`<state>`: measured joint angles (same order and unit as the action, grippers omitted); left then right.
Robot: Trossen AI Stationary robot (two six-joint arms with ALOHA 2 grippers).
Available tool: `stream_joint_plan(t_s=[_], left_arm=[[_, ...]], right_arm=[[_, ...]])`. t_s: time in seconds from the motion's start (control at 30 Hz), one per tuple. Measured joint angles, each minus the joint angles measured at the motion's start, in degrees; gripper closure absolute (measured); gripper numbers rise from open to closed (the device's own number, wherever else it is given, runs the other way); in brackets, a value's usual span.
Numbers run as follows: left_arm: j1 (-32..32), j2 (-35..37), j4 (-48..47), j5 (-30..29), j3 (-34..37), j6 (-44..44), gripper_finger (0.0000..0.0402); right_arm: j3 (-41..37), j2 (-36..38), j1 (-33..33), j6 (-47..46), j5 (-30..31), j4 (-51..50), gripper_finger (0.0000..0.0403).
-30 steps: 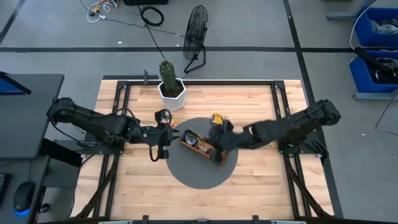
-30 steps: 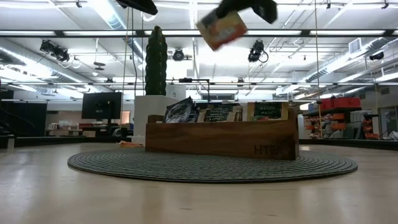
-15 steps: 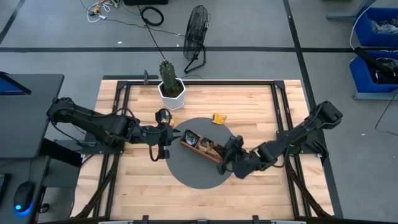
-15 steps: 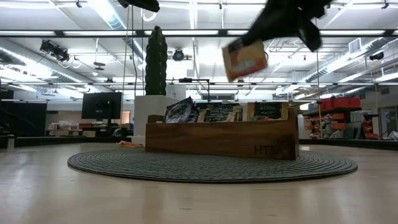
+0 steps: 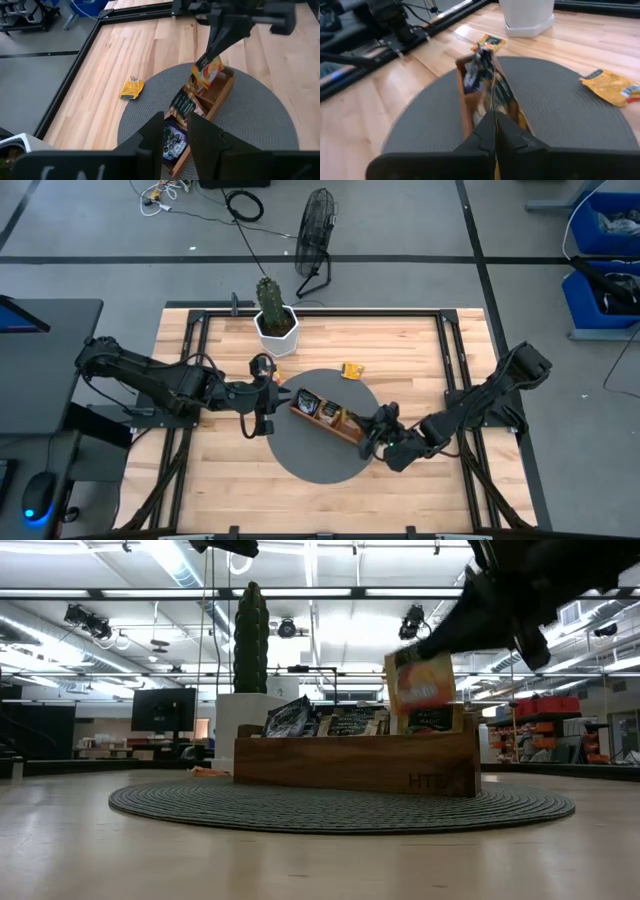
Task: Pick & Place Tea
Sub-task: Put the orange tea bag into the right section of the wooden organizer
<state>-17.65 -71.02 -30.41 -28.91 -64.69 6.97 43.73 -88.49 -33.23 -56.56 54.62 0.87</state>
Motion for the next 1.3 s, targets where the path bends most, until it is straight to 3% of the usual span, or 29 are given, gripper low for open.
stream_joint_plan(t_s=[0.4, 0.67, 1.17, 1.3], left_arm=[[0.02, 0.0, 3.2, 0.02, 0.02, 0.08, 0.0314], [0.24, -0.02, 4.07, 0.02, 0.04, -0.49, 0.0314], [0.24, -0.02, 4.04, 0.02, 0.04, -0.73, 0.0314], [0.24, -0.02, 4.04, 0.02, 0.04, -0.73, 0.0314]], right_arm=[[-5.75, -0.02, 1.84, 1.62, -0.66, 5.41, 0.0403], [-6.32, -0.02, 4.19, 3.29, -4.55, 7.6, 0.0395], [-6.3, -0.02, 5.31, 4.8, -5.1, 7.35, 0.0281], [-6.3, 3.16, 5.46, 5.49, -3.3, 7.82, 0.0249]])
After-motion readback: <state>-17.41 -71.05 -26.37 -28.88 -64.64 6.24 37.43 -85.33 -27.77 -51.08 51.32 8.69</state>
